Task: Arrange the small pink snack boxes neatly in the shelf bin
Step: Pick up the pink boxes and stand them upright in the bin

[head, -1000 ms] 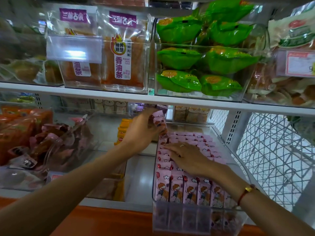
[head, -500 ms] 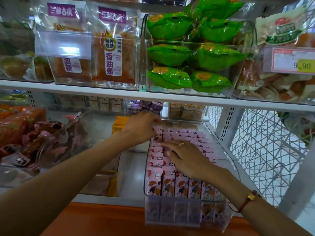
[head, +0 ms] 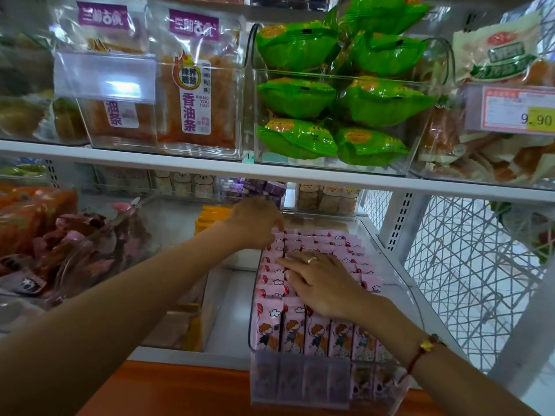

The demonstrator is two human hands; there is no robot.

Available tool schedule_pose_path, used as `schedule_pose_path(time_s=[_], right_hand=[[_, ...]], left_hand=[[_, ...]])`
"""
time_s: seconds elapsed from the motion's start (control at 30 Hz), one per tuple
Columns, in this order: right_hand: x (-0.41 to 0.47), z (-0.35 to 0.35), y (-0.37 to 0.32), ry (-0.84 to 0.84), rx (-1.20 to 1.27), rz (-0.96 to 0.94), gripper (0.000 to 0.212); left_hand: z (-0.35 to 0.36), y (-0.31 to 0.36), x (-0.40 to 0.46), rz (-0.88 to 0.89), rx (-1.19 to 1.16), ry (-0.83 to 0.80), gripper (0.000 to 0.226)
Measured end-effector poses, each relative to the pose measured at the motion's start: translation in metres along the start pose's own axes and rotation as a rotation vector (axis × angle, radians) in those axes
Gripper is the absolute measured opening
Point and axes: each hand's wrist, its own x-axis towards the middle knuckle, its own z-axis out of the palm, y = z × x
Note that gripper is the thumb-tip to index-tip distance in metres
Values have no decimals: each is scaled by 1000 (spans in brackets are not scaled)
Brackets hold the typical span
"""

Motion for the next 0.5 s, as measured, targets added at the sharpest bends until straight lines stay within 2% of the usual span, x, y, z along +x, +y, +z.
schedule_pose_path(time_s=[0.07,0.17,0.27,0.37,0.5], right_hand=[[1,2,-3,0,-34,22,46],[-2,0,-9,27,-34,28,45],[-9,-3,-11,166,-44,25,41],[-16,-2,-14,276,-31,66,41],[-21,4,-7,60,-79,97,50]], left_hand=[[2,-1,-3,44,11,21,27],[1,4,-3,99,77,-127,27],[-4,10,1,75,114,-204,32],[-4,16,1,24,119,-189,36],[-3,15,-11,-46,-21,7,24]])
